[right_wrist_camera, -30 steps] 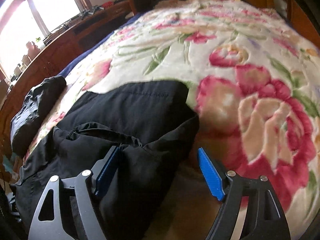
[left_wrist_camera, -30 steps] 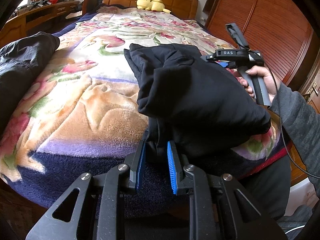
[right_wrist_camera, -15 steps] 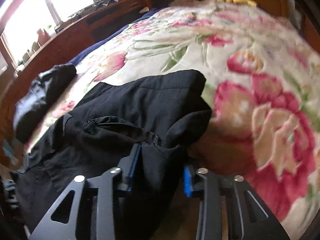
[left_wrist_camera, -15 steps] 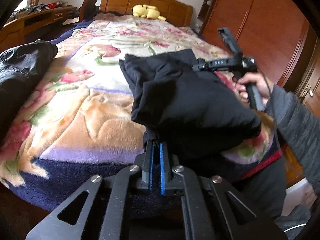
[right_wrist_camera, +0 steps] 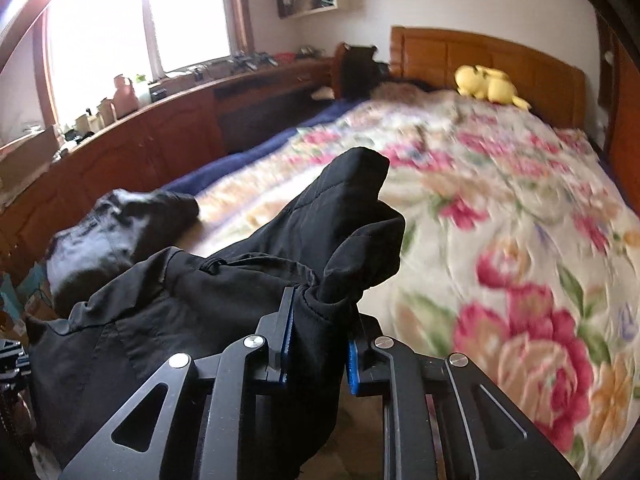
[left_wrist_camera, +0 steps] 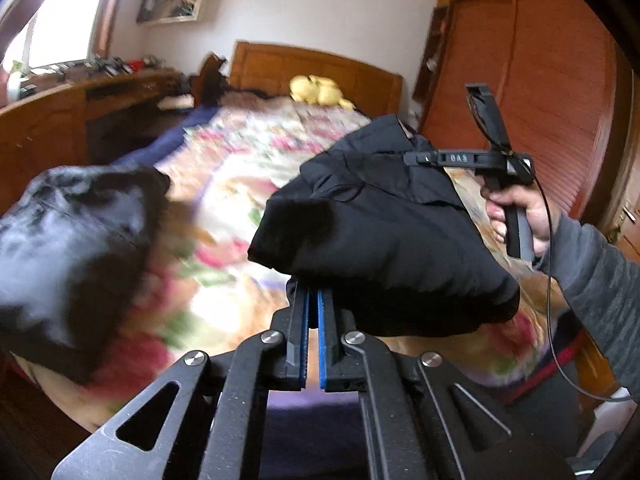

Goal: Fold large clothes
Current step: 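Lift the coat bundle with both tools and carry it toward the black garment pile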

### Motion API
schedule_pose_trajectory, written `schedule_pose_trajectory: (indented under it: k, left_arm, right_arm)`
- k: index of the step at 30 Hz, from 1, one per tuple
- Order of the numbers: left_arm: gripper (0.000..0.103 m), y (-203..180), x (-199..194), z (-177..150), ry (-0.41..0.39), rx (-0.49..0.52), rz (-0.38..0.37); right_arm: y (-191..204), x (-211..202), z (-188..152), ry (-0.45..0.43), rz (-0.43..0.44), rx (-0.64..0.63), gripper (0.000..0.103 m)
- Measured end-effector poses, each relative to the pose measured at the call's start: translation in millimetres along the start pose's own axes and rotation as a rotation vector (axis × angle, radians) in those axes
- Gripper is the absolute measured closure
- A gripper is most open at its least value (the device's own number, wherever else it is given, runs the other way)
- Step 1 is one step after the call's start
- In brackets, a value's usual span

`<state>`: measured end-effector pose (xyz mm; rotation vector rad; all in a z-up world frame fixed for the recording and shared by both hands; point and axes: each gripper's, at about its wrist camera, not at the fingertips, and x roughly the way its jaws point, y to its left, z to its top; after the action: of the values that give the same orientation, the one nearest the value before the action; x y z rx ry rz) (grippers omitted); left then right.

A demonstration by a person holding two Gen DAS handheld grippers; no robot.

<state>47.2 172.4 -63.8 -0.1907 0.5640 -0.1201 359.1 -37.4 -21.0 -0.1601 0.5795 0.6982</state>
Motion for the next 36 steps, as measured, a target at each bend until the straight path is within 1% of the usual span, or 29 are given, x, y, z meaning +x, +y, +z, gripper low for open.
schedule_pose_trajectory:
  k: [4, 6, 7, 10, 14, 17, 19, 21, 23, 25, 27, 30, 32, 33, 34, 35, 36]
  left_arm:
    - [0.099, 38, -28, 17, -0.07, 0.02, 0.089]
    - [0.099, 58, -40, 24, -0.098, 0.02, 0.139]
    - [0.099, 73, -48, 29, -0.111, 0.018, 0.17]
    - [0.099, 108, -67, 39, -0.137, 0.0, 0.237]
    - [0.099, 156, -100, 44, -0.169, -0.016, 0.367]
    - [0.099, 193, -118, 41, -0.168, -0.041, 0.463]
    - [0.099, 221, -116, 33, -0.125, -0.061, 0.52]
    - [0.099, 244, -104, 21, -0.066, -0.068, 0.576]
    - [0.099, 261, -93, 10, -0.028, -0.096, 0.596]
    - [0.099, 274, -92, -1, -0.025, -0.127, 0.614]
    - [0.099, 282, -97, -9, -0.027, -0.145, 0.61]
    - [0.099, 286, -95, -14, -0.014, -0.144, 0.617]
    - [0.099, 286, -92, -15, -0.008, -0.146, 0.635]
    - [0.099, 280, -93, -16, -0.007, -0.15, 0.637]
    - [0.099, 273, -94, -15, -0.006, -0.15, 0.637]
    - [0.099, 274, -95, -12, -0.012, -0.15, 0.635]
    - [0.099, 266, -100, -11, -0.015, -0.15, 0.63]
  right_arm:
    - [38, 13, 36, -0.035, 0.037, -0.057, 0.083]
    - [65, 22, 56, -0.055, 0.052, -0.101, 0.083]
    - [78, 27, 64, -0.062, 0.061, -0.121, 0.083]
    - [119, 46, 89, -0.074, 0.086, -0.167, 0.083]
    - [177, 78, 119, -0.084, 0.154, -0.203, 0.083]
    - [219, 107, 133, -0.09, 0.2, -0.236, 0.083]
    - [245, 127, 134, -0.091, 0.221, -0.25, 0.083]
    - [257, 159, 131, -0.06, 0.22, -0.258, 0.083]
    - [263, 189, 118, -0.023, 0.208, -0.229, 0.082]
    - [272, 214, 98, 0.013, 0.155, -0.214, 0.081]
    - [276, 228, 86, 0.05, 0.144, -0.207, 0.08]
    - [267, 237, 79, 0.054, 0.156, -0.201, 0.077]
    - [268, 239, 83, 0.077, 0.171, -0.226, 0.071]
    - [265, 234, 86, 0.087, 0.17, -0.247, 0.066]
    - [272, 234, 91, 0.09, 0.167, -0.256, 0.061]
    - [271, 230, 93, 0.087, 0.164, -0.254, 0.059]
    - [267, 222, 95, 0.081, 0.157, -0.251, 0.057]
